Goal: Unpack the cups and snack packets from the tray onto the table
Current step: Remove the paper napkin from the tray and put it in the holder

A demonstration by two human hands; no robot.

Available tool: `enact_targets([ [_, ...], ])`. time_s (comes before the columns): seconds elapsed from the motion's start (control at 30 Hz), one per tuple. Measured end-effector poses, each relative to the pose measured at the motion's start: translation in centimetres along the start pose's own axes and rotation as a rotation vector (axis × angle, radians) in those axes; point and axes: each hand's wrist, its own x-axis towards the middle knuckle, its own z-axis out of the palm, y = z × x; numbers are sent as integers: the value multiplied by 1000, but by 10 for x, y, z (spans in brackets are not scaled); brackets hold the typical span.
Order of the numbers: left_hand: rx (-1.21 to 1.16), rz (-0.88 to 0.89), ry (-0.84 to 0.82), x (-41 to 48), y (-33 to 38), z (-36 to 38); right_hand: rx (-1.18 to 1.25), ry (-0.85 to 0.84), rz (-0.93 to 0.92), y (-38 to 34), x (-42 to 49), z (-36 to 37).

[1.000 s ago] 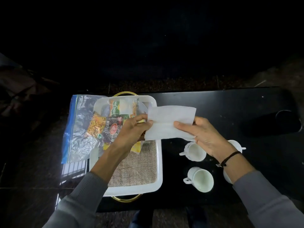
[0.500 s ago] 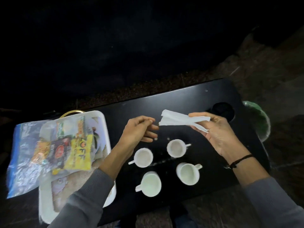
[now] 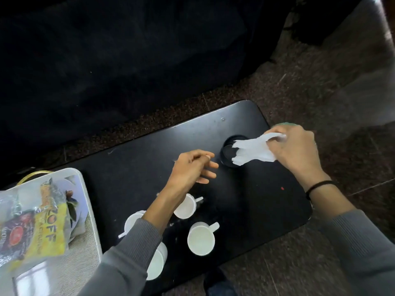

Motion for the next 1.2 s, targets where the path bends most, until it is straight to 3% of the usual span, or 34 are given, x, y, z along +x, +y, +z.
enact_targets([
  [0.3,52,-51,23,7,-4,13,-175,-145,-11,-2,17,41],
  [0.63,58,-62,25,6,-2,22,-225,-115,-32,1,13,38],
  [0.97,13,-22,54,-16,0,4,-192,-8,-202,-35,-35,33],
  [1.2,-43,-14,167,-48,-27,-55,-160,-183,-384,-88,-80,86],
])
